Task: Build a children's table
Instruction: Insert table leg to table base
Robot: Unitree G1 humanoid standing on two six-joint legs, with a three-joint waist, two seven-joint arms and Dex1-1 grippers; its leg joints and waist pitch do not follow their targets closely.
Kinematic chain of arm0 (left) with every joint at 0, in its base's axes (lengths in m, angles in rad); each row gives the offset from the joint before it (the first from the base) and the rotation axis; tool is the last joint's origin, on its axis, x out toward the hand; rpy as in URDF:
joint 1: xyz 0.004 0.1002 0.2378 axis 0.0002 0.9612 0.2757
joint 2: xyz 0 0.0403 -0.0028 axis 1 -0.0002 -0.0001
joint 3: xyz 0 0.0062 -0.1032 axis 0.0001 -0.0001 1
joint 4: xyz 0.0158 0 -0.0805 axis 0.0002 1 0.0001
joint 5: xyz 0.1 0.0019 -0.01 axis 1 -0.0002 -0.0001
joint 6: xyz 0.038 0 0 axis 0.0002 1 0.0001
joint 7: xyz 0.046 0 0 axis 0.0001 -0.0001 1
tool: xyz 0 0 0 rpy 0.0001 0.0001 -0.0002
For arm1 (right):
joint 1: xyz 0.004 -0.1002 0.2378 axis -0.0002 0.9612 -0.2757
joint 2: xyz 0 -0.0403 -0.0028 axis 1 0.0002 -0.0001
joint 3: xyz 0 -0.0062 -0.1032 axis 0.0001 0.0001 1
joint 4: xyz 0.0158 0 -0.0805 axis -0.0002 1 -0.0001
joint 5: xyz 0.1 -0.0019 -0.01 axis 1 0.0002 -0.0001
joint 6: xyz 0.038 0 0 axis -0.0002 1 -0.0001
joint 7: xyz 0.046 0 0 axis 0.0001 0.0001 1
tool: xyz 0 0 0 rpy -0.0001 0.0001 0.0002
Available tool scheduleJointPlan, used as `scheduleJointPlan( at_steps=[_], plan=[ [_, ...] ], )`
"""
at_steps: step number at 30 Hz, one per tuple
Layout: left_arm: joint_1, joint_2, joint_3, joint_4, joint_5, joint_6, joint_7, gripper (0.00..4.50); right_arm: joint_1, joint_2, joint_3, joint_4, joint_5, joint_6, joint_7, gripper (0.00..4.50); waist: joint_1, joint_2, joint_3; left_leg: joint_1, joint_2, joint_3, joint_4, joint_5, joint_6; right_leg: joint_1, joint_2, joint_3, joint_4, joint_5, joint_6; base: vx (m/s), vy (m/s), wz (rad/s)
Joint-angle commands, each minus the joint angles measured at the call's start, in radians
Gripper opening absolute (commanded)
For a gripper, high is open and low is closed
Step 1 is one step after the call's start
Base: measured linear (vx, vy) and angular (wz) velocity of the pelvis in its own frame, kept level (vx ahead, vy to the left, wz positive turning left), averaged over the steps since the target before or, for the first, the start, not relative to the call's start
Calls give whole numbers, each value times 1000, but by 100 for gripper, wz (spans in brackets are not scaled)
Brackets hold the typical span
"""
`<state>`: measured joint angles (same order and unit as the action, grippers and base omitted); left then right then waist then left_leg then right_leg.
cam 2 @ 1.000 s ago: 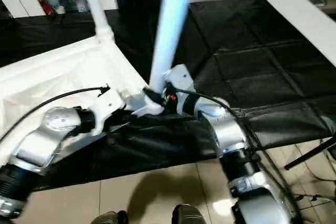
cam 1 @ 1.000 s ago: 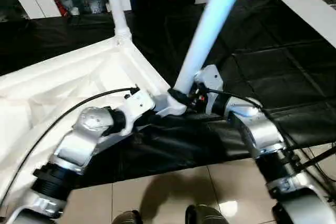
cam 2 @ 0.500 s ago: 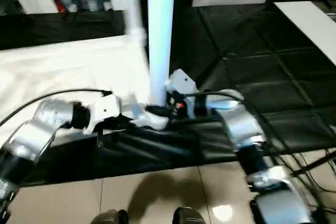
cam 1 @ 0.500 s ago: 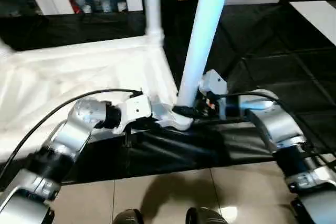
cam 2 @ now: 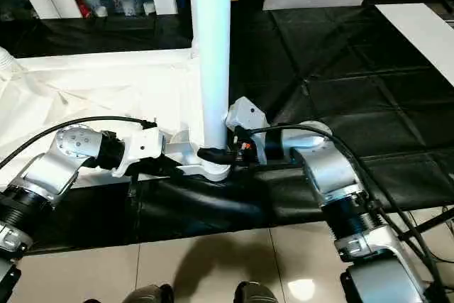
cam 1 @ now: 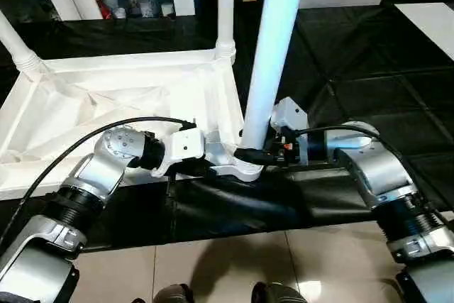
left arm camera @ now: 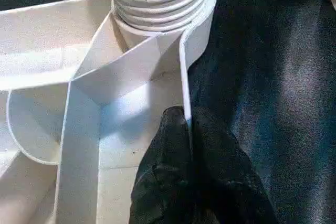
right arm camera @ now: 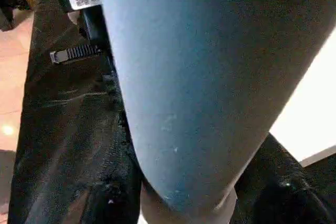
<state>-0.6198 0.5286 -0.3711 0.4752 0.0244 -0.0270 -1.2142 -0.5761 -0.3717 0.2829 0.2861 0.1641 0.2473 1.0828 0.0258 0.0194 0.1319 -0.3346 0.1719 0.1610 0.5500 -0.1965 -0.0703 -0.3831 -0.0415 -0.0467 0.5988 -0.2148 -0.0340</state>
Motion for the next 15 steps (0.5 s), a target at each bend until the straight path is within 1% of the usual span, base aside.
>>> scheduleJointPlan(
  at_steps=[1,2,3,4,5,6,7,8,9,10,11,12,13,14,15],
  plan=[
    [-5,2,40,-47,4,33,60,0,114,42,117,156,-99,113,-72,190,-10,4,-7,-3,60,-19,-73,-288,42,18,-103,67,-105,-461,-166,0,0,0],
    [9,-1,55,-70,-4,67,80,0,113,59,96,163,-102,117,-123,190,-12,4,-6,0,60,-22,-76,-305,30,16,-106,69,-108,-513,-153,0,0,0],
    [18,-3,64,-85,-10,89,94,0,112,69,82,167,-105,119,-155,190,-17,4,-3,0,60,-24,-78,-317,22,12,-107,70,-113,-551,-141,0,0,0],
    [30,-8,73,-106,-9,117,120,0,110,80,65,173,-110,115,-198,190,-20,4,-2,0,59,-26,-79,-328,21,11,-107,69,-113,-570,-135,0,0,0],
    [55,-21,92,-152,-3,175,176,0,111,97,34,175,-108,124,-258,190,-28,11,-2,1,61,-28,-81,-345,14,10,-107,68,-116,-584,-131,0,0,0],
    [72,-30,105,-184,2,216,215,0,112,109,13,175,-106,131,-299,190,-34,10,3,-5,60,-32,-83,-355,12,10,-105,65,-114,-599,-128,0,0,0],
    [86,-39,115,-211,4,245,241,0,114,118,-3,174,-105,136,-330,190,-36,9,4,-4,59,-33,-83,-366,12,8,-105,65,-115,-619,-121,0,0,0],
    [124,-65,135,-284,10,319,303,0,117,140,-41,171,-101,154,-402,190,-42,11,2,1,61,-33,-82,-370,7,5,-109,68,-114,-631,-122,0,0,0],
    [124,-65,135,-284,10,319,303,0,117,140,-41,171,-101,154,-402,190,-47,13,7,-4,58,-34,-83,-370,13,3,-108,66,-119,-644,-120,0,0,0],
    [164,-103,149,-366,19,402,362,0,116,163,-72,174,-101,164,-471,190,-51,13,4,-4,56,-34,-82,-372,17,5,-106,64,-122,-657,-110,0,0,0],
    [178,-121,152,-401,26,440,384,0,114,172,-80,177,-102,164,-498,190,-59,17,8,-15,61,-37,-88,-354,14,11,-106,61,-115,-596,-125,0,0,0],
    [190,-147,155,-434,41,478,418,0,109,182,-89,184,-104,160,-529,190,-63,18,6,-17,62,-37,-90,-350,16,12,-103,58,-115,-552,-130,0,0,0],
    [199,-187,155,-467,59,521,462,0,100,197,-100,199,-105,151,-564,190,-66,12,-3,-15,64,-34,-87,-337,16,13,-103,61,-114,-516,-138,0,50,-10],
    [203,-217,153,-490,71,556,493,0,92,210,-108,211,-105,146,-592,190,-70,15,-1,-15,64,-27,-83,-312,21,9,-102,65,-110,-448,-165,0,0,0],
    [203,-247,149,-504,77,577,520,0,83,222,-113,221,-101,144,-607,190,-71,10,-3,-13,59,-21,-78,-301,34,8,-100,65,-112,-423,-177,0,0,0]
  ],
)
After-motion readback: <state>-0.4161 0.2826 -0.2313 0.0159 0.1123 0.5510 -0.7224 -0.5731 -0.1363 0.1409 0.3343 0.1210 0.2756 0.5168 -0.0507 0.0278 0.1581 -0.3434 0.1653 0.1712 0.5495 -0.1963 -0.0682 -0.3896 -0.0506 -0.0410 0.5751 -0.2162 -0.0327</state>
